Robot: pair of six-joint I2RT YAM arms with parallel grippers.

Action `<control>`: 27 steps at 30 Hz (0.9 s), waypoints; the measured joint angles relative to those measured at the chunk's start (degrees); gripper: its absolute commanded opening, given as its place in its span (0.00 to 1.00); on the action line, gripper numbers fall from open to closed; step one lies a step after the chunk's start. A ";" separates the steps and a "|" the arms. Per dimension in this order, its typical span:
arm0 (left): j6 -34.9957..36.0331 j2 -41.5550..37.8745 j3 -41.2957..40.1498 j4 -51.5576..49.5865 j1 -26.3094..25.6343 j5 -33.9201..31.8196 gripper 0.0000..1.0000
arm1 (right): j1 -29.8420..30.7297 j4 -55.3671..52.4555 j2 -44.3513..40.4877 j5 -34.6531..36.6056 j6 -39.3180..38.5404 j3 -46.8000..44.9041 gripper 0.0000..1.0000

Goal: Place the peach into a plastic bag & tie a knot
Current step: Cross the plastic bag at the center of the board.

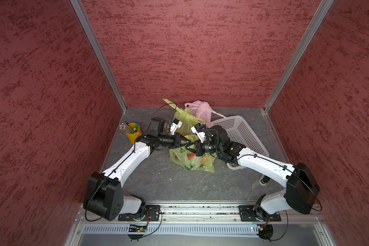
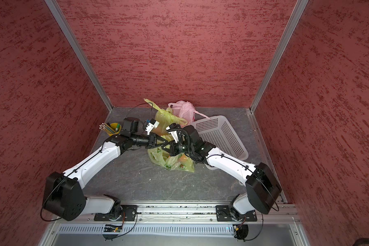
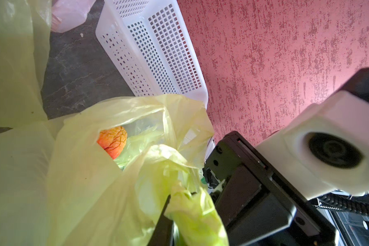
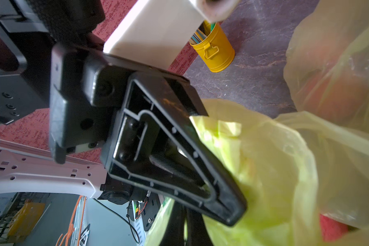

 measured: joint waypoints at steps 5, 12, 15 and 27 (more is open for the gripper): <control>0.24 0.00 0.15 0.07 0.00 0.68 0.00 | 0.04 -0.11 -0.09 -0.33 -0.42 0.04 0.00; 1.68 -1.57 0.11 1.73 0.09 0.35 0.00 | 0.04 -3.85 -1.68 -0.24 -2.21 2.71 0.40; 2.34 -3.02 0.09 3.39 0.68 0.83 0.00 | 0.09 -7.04 -3.80 -0.17 -3.87 5.77 0.51; 4.15 -4.66 0.15 8.07 1.40 7.76 0.00 | -4.24 -16.63 -8.96 0.98 -12.35 16.02 0.76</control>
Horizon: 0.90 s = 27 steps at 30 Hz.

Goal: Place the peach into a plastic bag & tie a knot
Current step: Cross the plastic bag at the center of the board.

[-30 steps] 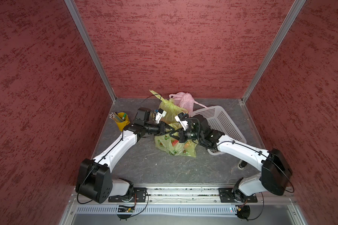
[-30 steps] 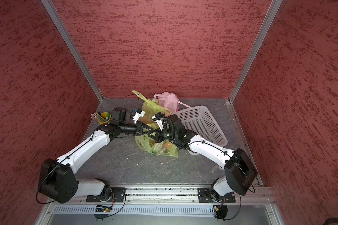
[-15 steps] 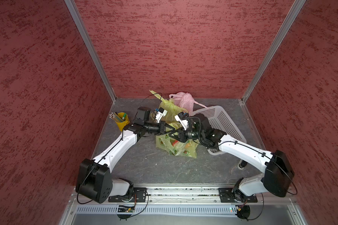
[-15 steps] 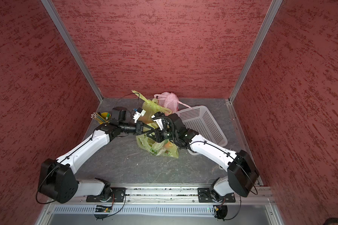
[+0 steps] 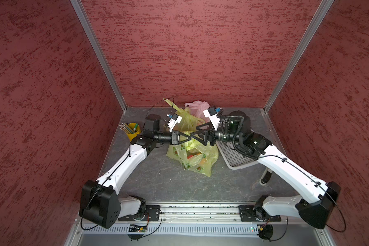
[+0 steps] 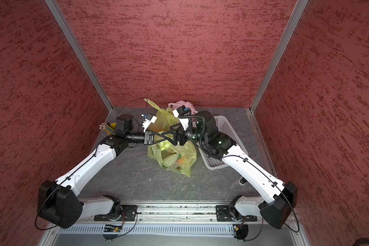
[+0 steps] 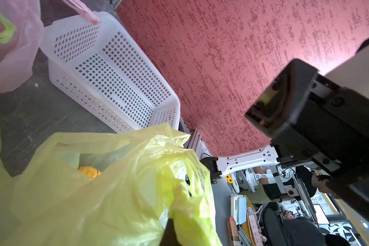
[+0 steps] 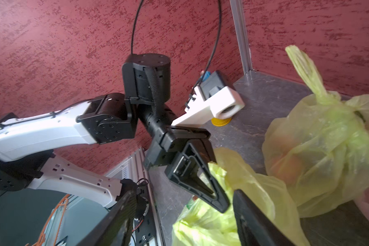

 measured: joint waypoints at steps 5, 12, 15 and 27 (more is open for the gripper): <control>0.44 -0.42 0.79 0.17 0.39 1.64 0.00 | -0.35 -3.63 5.73 -3.28 -2.49 1.20 0.76; 0.39 -0.42 0.85 0.22 0.81 2.25 0.00 | -0.35 -5.14 7.72 -7.34 -3.10 -1.55 0.73; 0.37 -0.42 0.85 0.24 0.87 2.62 0.00 | -0.35 -5.16 7.72 -7.91 -3.32 -1.79 0.62; 0.17 -0.26 0.85 0.35 0.87 2.86 0.00 | -0.31 -5.22 10.40 -9.38 -2.95 -1.79 0.36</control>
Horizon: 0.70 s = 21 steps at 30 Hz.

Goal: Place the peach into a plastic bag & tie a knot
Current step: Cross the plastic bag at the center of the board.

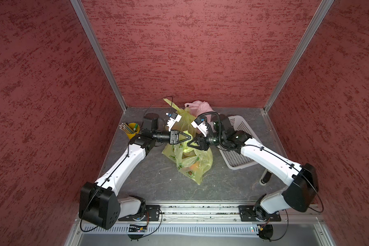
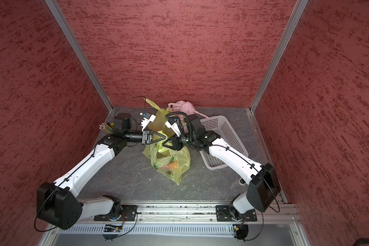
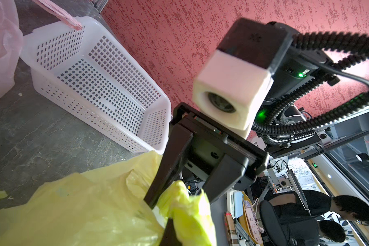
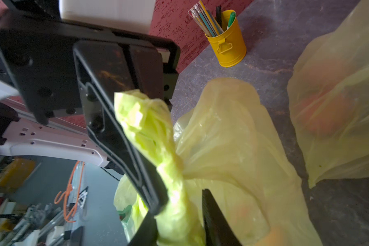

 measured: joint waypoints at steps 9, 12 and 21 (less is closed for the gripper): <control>0.09 0.15 0.07 -0.07 0.02 0.02 0.00 | 0.00 -0.28 -1.09 2.10 1.22 0.00 0.77; 0.09 0.24 0.07 -0.11 0.04 0.02 0.00 | 0.00 -0.35 -2.58 2.19 1.40 0.09 0.78; 0.07 0.39 0.07 -0.11 0.04 0.02 0.00 | 0.76 -2.23 -0.17 2.05 0.70 1.31 0.75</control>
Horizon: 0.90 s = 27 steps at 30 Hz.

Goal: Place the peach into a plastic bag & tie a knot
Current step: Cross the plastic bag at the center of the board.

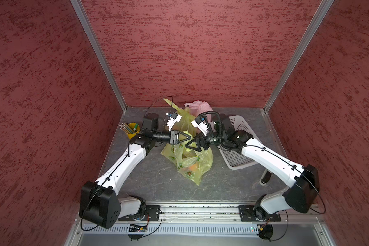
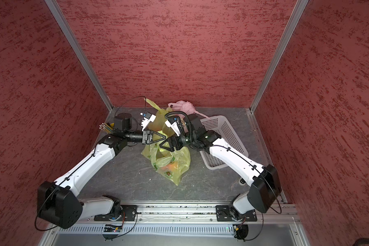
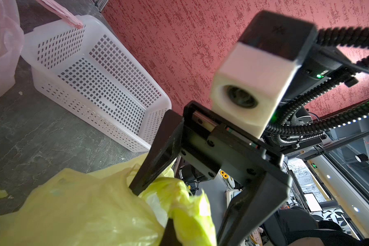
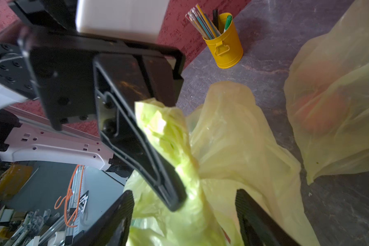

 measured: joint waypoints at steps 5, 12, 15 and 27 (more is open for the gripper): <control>0.00 0.00 0.00 0.00 0.00 0.00 0.00 | 0.31 -1.60 1.68 0.00 -0.92 1.01 0.66; -0.04 0.02 0.00 0.02 -0.02 -0.02 0.00 | 0.76 -2.54 3.63 -0.09 -1.51 3.34 0.50; -0.04 0.02 0.00 0.00 -0.02 -0.02 0.00 | 1.07 -2.95 4.50 0.00 -1.70 4.26 0.33; 1.81 -0.70 0.09 -3.93 2.56 -0.61 0.64 | 1.46 -5.40 4.42 2.49 -2.56 4.94 0.00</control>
